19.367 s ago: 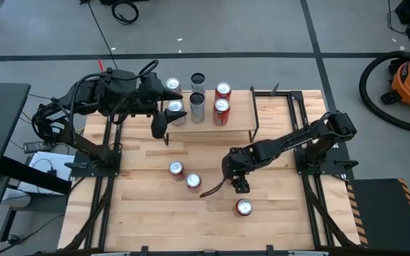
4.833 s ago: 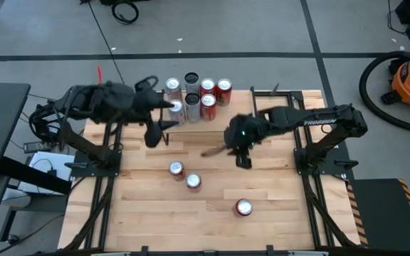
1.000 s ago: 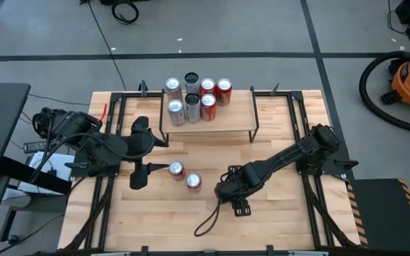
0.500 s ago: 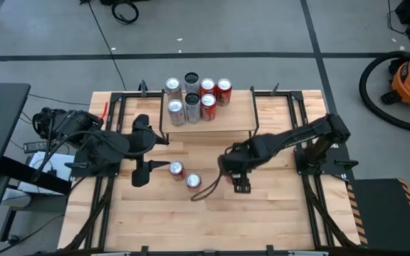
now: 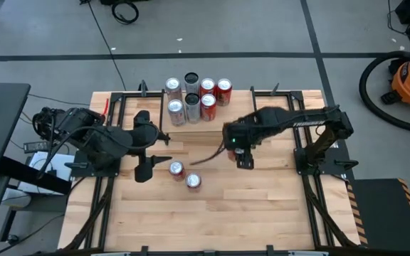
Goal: Place canned beverage on shelf
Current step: Put the red and black soda can aligned with the other red and black soda can on the shelf
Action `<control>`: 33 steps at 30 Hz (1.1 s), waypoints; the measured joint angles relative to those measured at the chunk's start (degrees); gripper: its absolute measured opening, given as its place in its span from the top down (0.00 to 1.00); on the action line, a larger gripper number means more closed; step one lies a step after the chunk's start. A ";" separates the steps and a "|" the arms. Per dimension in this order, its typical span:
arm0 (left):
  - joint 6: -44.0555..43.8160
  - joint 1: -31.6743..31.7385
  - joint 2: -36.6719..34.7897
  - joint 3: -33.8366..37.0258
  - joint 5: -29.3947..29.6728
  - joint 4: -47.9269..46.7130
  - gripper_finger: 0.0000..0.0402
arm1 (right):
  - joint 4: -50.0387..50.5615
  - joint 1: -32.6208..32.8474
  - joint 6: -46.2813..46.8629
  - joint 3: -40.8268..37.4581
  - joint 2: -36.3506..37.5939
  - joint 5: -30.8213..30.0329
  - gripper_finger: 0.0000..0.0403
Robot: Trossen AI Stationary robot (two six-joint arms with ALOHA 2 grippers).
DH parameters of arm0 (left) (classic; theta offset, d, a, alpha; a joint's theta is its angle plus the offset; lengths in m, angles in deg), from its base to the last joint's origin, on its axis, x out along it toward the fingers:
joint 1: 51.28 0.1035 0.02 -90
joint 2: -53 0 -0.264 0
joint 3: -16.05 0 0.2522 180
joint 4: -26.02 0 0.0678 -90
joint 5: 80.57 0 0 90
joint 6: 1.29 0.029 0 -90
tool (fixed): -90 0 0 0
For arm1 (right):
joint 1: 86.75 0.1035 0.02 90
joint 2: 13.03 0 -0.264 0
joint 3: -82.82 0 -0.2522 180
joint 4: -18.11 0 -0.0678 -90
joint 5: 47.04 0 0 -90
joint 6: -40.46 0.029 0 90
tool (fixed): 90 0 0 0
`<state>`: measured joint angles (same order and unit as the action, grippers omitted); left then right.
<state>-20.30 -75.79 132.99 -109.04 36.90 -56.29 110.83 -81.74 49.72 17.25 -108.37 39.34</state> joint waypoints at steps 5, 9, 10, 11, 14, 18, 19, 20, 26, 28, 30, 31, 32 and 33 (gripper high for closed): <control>0.59 1.19 0.00 0.00 0.00 -0.02 0.28 | 3.05 -3.95 -3.04 6.80 -0.65 -1.74 0.28; 0.72 1.59 -0.26 -0.02 -0.04 -0.04 0.28 | 4.54 -7.12 -4.89 9.46 -0.69 -2.03 0.28; 0.84 1.59 -0.33 -0.02 -0.04 -0.04 0.28 | 5.04 -7.78 -5.36 9.97 -0.71 -2.18 0.28; 1.08 1.59 -0.35 -0.02 -0.02 -0.04 0.28 | 5.35 -8.36 -5.87 10.33 -0.71 -2.34 0.28; 1.62 1.59 -0.31 -0.02 -0.04 -0.07 0.28 | 5.37 -10.05 -7.60 11.21 -0.73 -2.52 0.28; 1.64 1.59 -0.33 -0.02 -0.04 -0.07 0.28 | 5.24 -13.03 -9.85 11.82 -0.73 -2.58 0.28; 1.64 1.59 -0.31 -0.02 -0.04 -0.07 0.28 | 5.27 -13.88 -10.46 11.82 -0.76 -2.58 0.28; 1.64 1.59 -0.31 -0.02 -0.04 -0.05 0.28 | 5.29 -14.85 -11.05 11.82 -0.77 -2.53 0.28; 1.12 1.59 -0.31 -0.02 -0.04 -0.04 0.28 | 4.83 -19.55 -13.75 11.82 -0.77 -0.59 0.28; 0.87 1.59 -0.31 -0.02 -0.04 0.50 0.28 | 4.69 -20.84 -14.23 11.82 -0.85 1.41 0.28; 1.30 1.58 -0.28 -0.02 0.07 3.19 0.28 | 4.61 -21.75 -14.83 11.82 -1.11 2.64 0.28; 2.45 1.59 -0.28 -0.02 0.28 5.41 0.28 | 4.61 -22.11 -15.30 11.77 -1.19 3.01 0.28; 3.75 1.59 -0.28 -0.02 0.37 7.85 0.28 | 4.48 -22.36 -15.65 11.77 -1.40 3.08 0.28; 4.97 1.59 -0.28 -0.02 0.38 10.32 0.28 | 4.18 -22.52 -15.79 11.77 -1.62 3.13 0.28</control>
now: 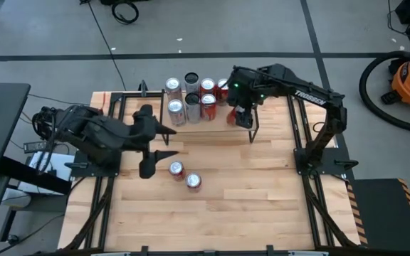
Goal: Place canned beverage on shelf
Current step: Put the red and black soda can aligned with the other red and black soda can on the shelf
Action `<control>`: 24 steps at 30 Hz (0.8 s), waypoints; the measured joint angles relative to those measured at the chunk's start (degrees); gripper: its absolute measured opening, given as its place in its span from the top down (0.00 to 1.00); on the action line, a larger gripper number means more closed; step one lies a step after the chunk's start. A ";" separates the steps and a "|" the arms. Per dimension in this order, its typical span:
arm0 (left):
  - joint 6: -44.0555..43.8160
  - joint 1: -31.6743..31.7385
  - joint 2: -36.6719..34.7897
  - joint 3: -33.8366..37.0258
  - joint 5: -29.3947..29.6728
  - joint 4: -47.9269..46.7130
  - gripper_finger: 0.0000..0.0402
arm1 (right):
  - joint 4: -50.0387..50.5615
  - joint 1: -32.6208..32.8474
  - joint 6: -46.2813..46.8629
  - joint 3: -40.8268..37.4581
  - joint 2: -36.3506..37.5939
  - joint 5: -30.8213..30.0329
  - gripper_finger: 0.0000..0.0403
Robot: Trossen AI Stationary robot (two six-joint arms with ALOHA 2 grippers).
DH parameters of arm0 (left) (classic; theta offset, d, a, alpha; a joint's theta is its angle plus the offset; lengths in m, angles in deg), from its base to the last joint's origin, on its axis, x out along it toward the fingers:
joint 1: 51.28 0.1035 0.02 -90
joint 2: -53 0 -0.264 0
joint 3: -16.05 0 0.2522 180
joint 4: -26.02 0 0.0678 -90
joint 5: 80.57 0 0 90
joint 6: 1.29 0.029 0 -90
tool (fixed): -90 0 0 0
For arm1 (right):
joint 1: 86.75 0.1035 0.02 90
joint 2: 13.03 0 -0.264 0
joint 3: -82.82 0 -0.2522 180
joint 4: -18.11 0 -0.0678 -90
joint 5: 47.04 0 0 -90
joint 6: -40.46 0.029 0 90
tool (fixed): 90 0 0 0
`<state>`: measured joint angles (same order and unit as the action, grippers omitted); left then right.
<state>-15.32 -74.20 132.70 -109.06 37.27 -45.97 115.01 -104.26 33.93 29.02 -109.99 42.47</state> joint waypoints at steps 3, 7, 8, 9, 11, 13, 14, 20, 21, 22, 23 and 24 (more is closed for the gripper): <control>3.91 0.33 0.00 0.00 0.04 6.29 0.28 | -0.29 -0.58 -0.79 0.00 -0.46 0.48 0.29; 5.94 1.32 0.00 0.00 0.07 8.54 0.28 | -0.82 -1.07 -1.55 0.02 -0.56 1.54 0.30; 5.94 1.67 0.01 0.00 0.08 8.47 0.28 | -1.21 -1.16 -1.59 0.02 -0.58 1.61 0.31; 5.94 1.97 0.02 0.00 0.08 8.35 0.28 | -1.62 -1.36 -1.63 0.02 -0.58 1.61 0.32; 5.94 2.26 0.02 0.00 0.21 8.37 0.28 | -1.88 -1.66 -1.63 0.02 -0.58 1.72 0.33; 5.94 2.25 0.02 0.00 0.24 8.37 0.28 | -2.09 -1.79 -1.75 0.02 -0.58 1.72 0.34; 5.94 2.25 0.02 0.00 0.21 8.37 0.28 | -2.33 -1.79 -2.02 0.01 -0.58 1.68 0.34; 5.92 2.25 0.02 0.00 0.21 8.37 0.28 | -6.96 -1.77 -2.72 0.00 -0.47 -0.97 0.33; 5.92 2.25 0.02 0.00 0.21 8.37 0.28 | -7.82 -1.79 -2.70 0.04 -0.35 -1.22 0.33; 5.92 2.25 0.02 0.00 0.21 8.34 0.28 | -7.91 -1.79 -2.72 0.46 -0.27 -1.38 0.33; 5.92 2.25 0.02 0.00 0.19 8.28 0.28 | -7.61 -1.79 -2.72 1.14 -0.24 -1.38 0.33; 5.86 2.25 0.02 0.00 0.20 8.09 0.28 | -7.39 -1.78 -2.69 2.09 -0.18 -1.38 0.33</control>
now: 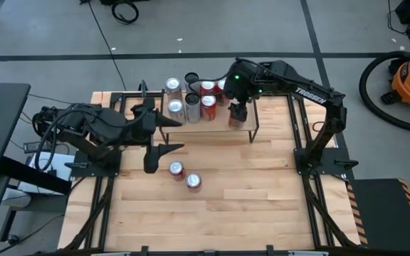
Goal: Place canned beverage on shelf
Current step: Put the red and black soda can aligned with the other red and black soda can on the shelf
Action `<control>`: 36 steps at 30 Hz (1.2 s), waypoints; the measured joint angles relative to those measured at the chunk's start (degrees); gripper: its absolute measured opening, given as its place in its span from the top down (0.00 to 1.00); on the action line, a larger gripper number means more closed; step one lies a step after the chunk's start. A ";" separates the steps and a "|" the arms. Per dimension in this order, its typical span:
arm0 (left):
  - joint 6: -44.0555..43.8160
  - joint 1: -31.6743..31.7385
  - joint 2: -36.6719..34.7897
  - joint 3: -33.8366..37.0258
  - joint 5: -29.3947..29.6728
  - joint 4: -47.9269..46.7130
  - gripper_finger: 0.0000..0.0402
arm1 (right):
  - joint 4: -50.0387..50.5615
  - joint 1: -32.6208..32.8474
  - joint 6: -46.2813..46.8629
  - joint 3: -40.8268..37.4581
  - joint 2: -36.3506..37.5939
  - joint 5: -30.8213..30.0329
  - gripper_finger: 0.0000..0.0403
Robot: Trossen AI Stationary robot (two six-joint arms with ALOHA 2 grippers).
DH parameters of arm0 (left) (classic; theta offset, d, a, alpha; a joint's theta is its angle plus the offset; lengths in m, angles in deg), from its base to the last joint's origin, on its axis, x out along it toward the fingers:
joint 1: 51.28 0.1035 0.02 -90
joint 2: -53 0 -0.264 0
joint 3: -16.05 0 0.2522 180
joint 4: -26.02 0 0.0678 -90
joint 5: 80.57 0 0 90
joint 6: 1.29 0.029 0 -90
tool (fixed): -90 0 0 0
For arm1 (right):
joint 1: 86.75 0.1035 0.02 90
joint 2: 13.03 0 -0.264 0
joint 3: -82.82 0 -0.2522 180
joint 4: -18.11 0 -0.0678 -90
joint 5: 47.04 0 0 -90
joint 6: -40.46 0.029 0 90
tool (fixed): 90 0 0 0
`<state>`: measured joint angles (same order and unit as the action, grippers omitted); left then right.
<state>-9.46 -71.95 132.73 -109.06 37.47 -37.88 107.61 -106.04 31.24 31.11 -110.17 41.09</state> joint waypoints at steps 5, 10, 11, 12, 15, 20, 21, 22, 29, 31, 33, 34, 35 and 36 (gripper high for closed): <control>-0.90 0.00 0.00 0.00 -0.01 -1.53 0.28 | 8.06 0.67 0.22 6.93 0.22 -1.98 0.34; -1.21 0.00 0.00 0.00 -0.01 -2.07 0.28 | 13.71 1.49 2.74 9.02 1.48 -1.35 0.34; -1.19 0.00 0.00 0.00 -0.01 -2.15 0.28 | 13.88 1.53 3.50 8.35 2.21 0.03 0.34; -1.19 0.00 0.00 0.00 -0.01 -2.25 0.28 | 14.39 1.54 4.07 7.85 2.94 0.45 0.34; -1.23 0.00 0.04 0.00 -0.01 -2.54 0.28 | 14.18 1.61 5.08 3.94 5.10 -2.18 0.34; -1.70 -0.02 0.04 0.00 -0.01 -2.63 0.28 | 14.08 1.60 6.67 -4.20 9.71 -1.92 0.34; -1.68 -0.02 0.04 0.00 -0.01 -2.62 0.28 | 13.86 1.60 6.69 -6.24 10.62 -1.35 0.35; -1.65 -0.02 0.04 0.00 -0.01 -2.63 0.28 | 13.04 1.60 6.71 -8.53 11.45 -1.22 0.35; -1.51 -0.02 0.04 0.00 -0.01 -3.20 0.28 | -1.36 0.54 9.07 -25.44 18.69 1.81 0.37; -1.69 -0.02 0.04 0.00 -0.01 -3.21 0.28 | -5.21 0.17 9.21 -29.69 19.66 1.72 0.37; -1.69 -0.02 0.04 0.00 -0.01 -3.21 0.28 | -8.40 -0.19 9.43 -32.87 20.71 2.10 0.37; -1.69 -0.02 0.03 0.00 -0.01 -3.24 0.28 | -10.12 -0.32 9.51 -34.27 21.03 2.68 0.37; -1.67 -0.02 0.03 0.00 -0.01 -3.24 0.28 | -11.58 -0.37 9.51 -35.44 21.11 2.99 0.38; -1.65 -0.02 0.02 0.00 -0.01 -3.24 0.28 | -13.21 -0.37 9.51 -36.64 20.99 2.98 0.38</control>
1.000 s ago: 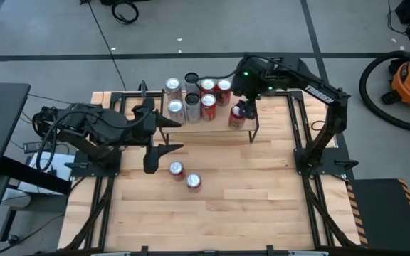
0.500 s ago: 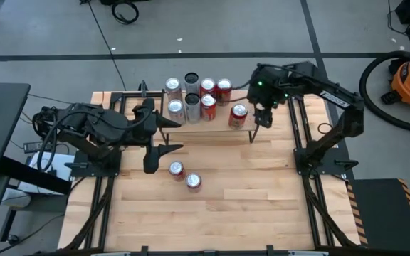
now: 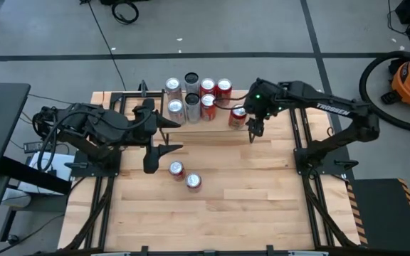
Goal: Place canned beverage on shelf
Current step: Put the red and black soda can aligned with the other red and black soda can on the shelf
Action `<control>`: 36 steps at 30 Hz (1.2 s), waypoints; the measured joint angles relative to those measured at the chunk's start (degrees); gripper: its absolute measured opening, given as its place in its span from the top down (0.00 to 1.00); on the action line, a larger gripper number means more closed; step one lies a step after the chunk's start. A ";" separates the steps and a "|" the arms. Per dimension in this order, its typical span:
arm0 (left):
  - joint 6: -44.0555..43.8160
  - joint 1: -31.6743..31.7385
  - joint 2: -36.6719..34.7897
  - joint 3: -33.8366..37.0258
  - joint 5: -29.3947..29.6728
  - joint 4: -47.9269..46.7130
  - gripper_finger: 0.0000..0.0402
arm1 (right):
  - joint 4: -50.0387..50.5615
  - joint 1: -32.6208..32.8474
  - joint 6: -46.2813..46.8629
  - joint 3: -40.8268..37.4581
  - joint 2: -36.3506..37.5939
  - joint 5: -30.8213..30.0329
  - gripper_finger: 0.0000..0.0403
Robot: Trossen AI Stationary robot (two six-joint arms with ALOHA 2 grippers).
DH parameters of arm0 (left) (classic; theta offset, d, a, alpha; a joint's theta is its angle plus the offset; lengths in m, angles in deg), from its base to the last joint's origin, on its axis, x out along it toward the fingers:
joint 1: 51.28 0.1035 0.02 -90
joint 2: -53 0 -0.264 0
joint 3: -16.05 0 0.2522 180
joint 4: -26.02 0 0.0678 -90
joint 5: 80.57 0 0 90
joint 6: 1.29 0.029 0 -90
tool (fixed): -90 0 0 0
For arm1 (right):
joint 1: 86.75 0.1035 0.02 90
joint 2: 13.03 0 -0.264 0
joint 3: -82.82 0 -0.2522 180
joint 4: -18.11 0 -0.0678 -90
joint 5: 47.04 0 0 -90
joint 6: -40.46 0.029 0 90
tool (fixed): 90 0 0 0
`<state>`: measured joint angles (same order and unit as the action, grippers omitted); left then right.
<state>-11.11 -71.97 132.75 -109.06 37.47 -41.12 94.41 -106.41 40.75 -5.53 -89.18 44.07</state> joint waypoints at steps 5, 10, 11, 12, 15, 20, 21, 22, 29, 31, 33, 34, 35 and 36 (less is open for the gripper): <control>-0.03 0.00 0.00 0.00 0.00 -0.03 0.28 | -7.35 -0.02 0.35 -3.50 -0.01 0.17 0.44; -0.94 0.00 0.00 0.00 0.00 -0.04 0.28 | -13.18 0.00 1.05 -5.19 -0.03 0.15 0.54; -0.98 0.00 0.00 0.00 0.00 -0.04 0.28 | -14.13 0.00 1.04 -5.36 -0.03 0.15 0.55; -1.00 0.00 0.00 0.00 0.00 -0.04 0.28 | -14.89 0.00 1.05 -5.38 -0.07 0.14 0.56; -1.05 0.00 0.00 0.00 0.00 -0.07 0.28 | -17.17 -0.02 1.34 -5.38 -0.51 0.12 0.59; -1.41 0.00 -0.02 0.00 0.00 -0.05 0.28 | -19.02 -0.04 3.15 -5.36 -1.73 -1.01 0.60; -1.58 0.00 -0.02 0.00 0.00 -0.04 0.28 | -19.23 -0.04 3.91 -5.36 -2.17 -1.45 0.60; -1.75 0.00 -0.02 0.00 0.00 -0.04 0.28 | -19.36 -0.04 4.56 -5.36 -2.49 -1.57 0.60; -2.64 0.00 -0.04 0.00 0.00 -0.59 0.28 | -17.90 1.74 7.32 -5.36 -3.40 0.47 0.60; -2.64 0.00 -0.04 0.00 0.00 -0.86 0.28 | -17.46 2.87 9.59 -5.36 -3.35 0.23 0.60; -2.73 0.00 -0.04 0.00 0.00 -1.05 0.28 | -17.63 4.03 11.78 -5.36 -3.31 0.17 0.60; -2.72 0.00 -0.04 0.00 0.00 -1.19 0.28 | -17.72 4.45 12.94 -5.36 -3.35 0.15 0.60; -2.66 0.00 -0.04 0.00 0.00 -1.20 0.28 | -17.74 4.80 14.06 -5.36 -3.41 0.01 0.60; -2.62 0.00 -0.04 0.00 0.00 -1.27 0.28 | -17.96 5.10 15.23 -5.36 -3.47 -0.52 0.60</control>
<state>-13.73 -71.97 132.70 -109.06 37.47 -42.39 76.44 -101.31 55.98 -10.89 -92.64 43.55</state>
